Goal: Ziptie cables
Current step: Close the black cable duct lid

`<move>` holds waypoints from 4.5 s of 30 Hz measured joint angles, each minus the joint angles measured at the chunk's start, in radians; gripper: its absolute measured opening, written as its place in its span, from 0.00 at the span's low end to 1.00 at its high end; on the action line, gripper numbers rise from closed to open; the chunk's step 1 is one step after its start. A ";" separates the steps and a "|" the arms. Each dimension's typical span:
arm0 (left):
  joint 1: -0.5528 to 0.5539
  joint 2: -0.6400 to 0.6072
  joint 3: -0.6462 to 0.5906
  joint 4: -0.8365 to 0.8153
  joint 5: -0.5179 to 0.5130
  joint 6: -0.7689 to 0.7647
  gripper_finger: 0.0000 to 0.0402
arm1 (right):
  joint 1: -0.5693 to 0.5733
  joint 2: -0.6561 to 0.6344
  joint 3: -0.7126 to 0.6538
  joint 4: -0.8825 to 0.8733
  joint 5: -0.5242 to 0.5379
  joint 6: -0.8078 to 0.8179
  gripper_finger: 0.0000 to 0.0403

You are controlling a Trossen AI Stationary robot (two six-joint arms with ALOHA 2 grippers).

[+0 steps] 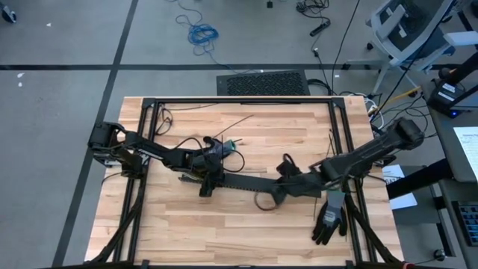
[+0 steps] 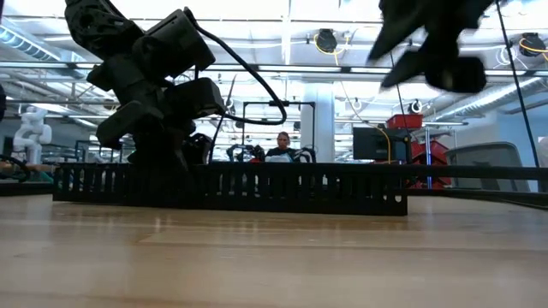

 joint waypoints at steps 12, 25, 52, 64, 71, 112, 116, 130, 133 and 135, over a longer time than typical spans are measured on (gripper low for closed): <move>-0.003 0.000 -0.001 0.018 0.000 -0.076 0.59 | -0.137 0.369 0.308 -0.195 0.028 -0.047 0.00; -0.085 0.067 0.000 0.153 -0.112 -0.209 0.59 | -0.195 0.569 0.624 -0.593 -0.083 -0.324 0.00; -0.133 0.134 0.027 0.210 -0.259 -0.263 0.59 | -0.243 0.632 0.624 -0.557 -0.141 -0.174 0.00; -0.134 0.134 0.025 0.206 -0.269 -0.263 0.59 | -0.244 0.697 0.626 -0.307 -0.195 -0.144 0.00; -0.133 0.135 0.024 0.209 -0.272 -0.263 0.59 | -0.244 0.747 0.628 -0.201 -0.207 -0.116 0.00; -0.180 0.116 0.016 0.020 -0.177 -0.229 0.59 | 0.132 -0.108 -0.150 -1.157 -0.396 1.053 0.00; -0.185 0.087 0.012 -0.009 -0.162 -0.229 0.59 | 0.099 -0.125 -0.260 -0.930 -0.414 1.068 0.00; -0.185 0.069 0.010 -0.017 -0.195 -0.255 0.59 | 0.073 -0.062 -0.361 -0.534 -0.291 1.037 0.00; -0.185 0.069 0.010 -0.017 -0.197 -0.256 0.59 | 0.054 -0.060 -0.337 -0.551 -0.287 1.025 0.00; -0.186 0.069 0.010 -0.014 -0.208 -0.262 0.59 | 0.051 -0.076 -0.302 -0.560 -0.225 1.009 0.00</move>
